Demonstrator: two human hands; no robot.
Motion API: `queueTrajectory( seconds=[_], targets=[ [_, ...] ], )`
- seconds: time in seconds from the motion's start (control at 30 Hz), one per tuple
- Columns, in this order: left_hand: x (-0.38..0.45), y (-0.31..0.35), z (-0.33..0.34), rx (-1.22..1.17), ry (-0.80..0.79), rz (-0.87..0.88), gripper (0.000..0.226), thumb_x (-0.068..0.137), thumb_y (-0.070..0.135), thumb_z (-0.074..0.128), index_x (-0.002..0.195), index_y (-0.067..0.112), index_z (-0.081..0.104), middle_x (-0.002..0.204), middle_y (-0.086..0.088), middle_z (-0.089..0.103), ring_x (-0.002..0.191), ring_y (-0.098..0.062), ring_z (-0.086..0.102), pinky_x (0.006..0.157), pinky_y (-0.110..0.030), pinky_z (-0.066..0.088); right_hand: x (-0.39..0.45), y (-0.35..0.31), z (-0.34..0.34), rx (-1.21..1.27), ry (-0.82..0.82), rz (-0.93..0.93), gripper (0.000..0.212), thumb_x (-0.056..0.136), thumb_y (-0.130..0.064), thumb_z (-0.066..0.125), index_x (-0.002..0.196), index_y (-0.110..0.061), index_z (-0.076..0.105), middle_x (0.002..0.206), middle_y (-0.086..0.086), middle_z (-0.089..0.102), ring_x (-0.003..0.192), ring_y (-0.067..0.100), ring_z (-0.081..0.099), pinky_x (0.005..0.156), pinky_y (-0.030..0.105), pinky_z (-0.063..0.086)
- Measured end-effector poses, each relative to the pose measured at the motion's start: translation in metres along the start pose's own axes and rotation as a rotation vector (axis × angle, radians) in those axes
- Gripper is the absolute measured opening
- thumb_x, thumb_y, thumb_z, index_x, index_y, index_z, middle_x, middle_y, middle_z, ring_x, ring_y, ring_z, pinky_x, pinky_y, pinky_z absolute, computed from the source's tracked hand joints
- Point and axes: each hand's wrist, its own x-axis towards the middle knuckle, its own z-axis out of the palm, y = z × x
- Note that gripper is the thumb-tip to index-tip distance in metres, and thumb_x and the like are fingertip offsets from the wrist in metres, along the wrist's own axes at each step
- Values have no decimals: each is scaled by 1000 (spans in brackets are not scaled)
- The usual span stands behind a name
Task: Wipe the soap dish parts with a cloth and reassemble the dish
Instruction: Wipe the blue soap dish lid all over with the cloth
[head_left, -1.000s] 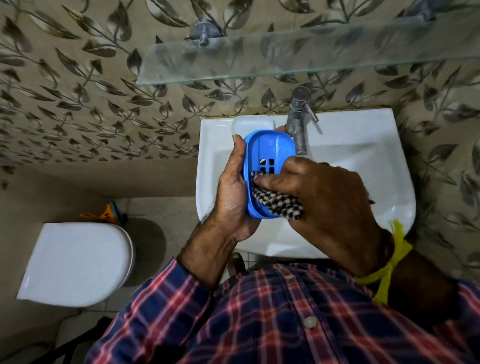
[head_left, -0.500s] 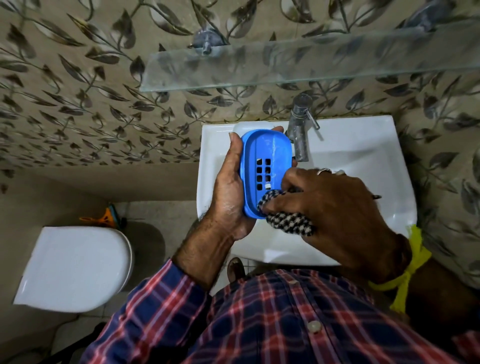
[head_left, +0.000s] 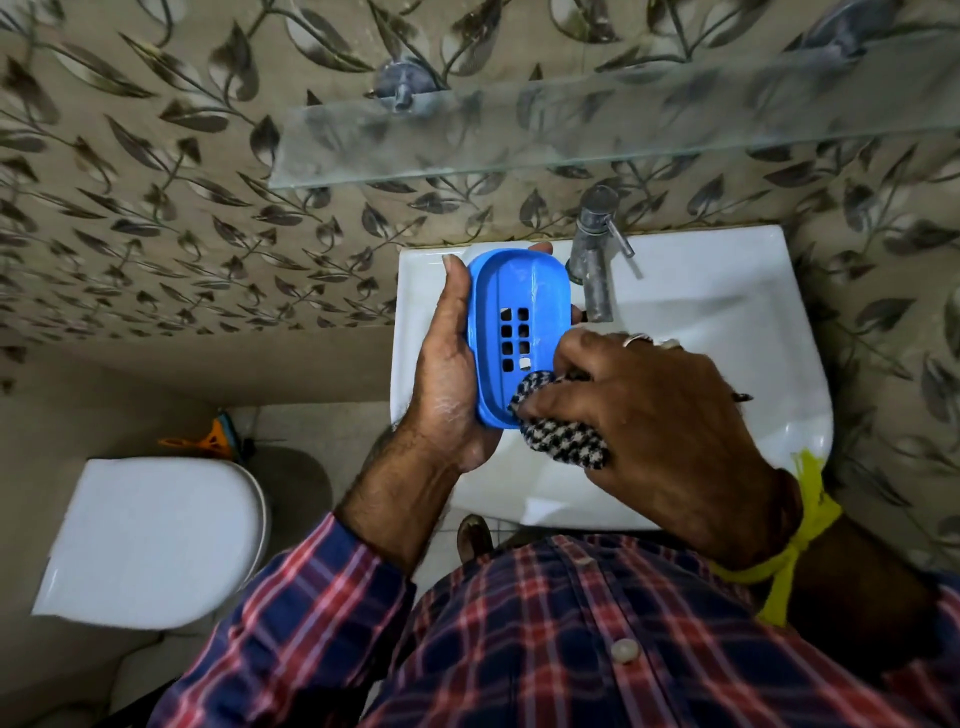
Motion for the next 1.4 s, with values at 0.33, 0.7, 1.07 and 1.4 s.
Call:
queueTrajectory(
  seconds=[0.33, 0.7, 1.07, 1.4],
  targets=[
    [-1, -1, 1, 12, 28, 17, 81, 90, 81, 27, 109, 21, 79, 102, -9, 75, 89, -23, 71, 80, -35, 59, 7, -1, 0, 50, 74, 130, 41, 66, -19, 85, 104, -30, 75, 93, 1, 67, 70, 29, 67, 56, 35, 53],
    [-3, -7, 11, -4, 76, 48, 79, 95, 76, 26, 142, 22, 57, 112, -8, 74, 99, -24, 72, 82, -39, 60, 16, -4, -1, 113, 181, 243, 35, 81, -22, 71, 115, -29, 72, 96, 0, 67, 78, 29, 69, 60, 39, 57],
    [-8, -11, 19, -4, 113, 85, 77, 98, 71, 27, 145, 17, 53, 108, -7, 74, 98, -22, 72, 85, -36, 60, 16, -11, 1, 180, 233, 207, 30, 82, -25, 60, 110, -20, 69, 100, 3, 74, 86, 31, 71, 65, 43, 58],
    [-13, -15, 21, -26, 121, 107, 75, 99, 69, 27, 145, 16, 54, 126, -12, 69, 119, -31, 65, 99, -45, 55, 17, -10, 6, 93, 256, 161, 42, 74, -15, 72, 116, -13, 70, 105, 9, 72, 83, 37, 70, 65, 42, 59]
  ],
)
